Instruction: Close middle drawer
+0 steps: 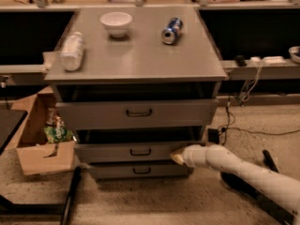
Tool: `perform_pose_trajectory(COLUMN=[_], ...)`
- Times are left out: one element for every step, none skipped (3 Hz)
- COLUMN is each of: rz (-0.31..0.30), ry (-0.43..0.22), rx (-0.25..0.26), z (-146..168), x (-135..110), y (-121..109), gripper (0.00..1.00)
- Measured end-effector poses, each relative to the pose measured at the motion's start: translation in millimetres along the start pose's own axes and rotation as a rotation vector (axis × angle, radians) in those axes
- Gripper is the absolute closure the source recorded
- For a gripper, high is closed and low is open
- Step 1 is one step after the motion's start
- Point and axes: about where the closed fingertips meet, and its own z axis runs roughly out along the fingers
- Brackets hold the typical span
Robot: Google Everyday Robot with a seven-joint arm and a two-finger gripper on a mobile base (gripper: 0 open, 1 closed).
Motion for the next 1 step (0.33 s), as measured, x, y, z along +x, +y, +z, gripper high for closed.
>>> perform_pose_trajectory(rz=[0.000], ry=[0.000], rx=[0.000], z=[-2.4], x=[2.4], y=[2.5], gripper=[1.00])
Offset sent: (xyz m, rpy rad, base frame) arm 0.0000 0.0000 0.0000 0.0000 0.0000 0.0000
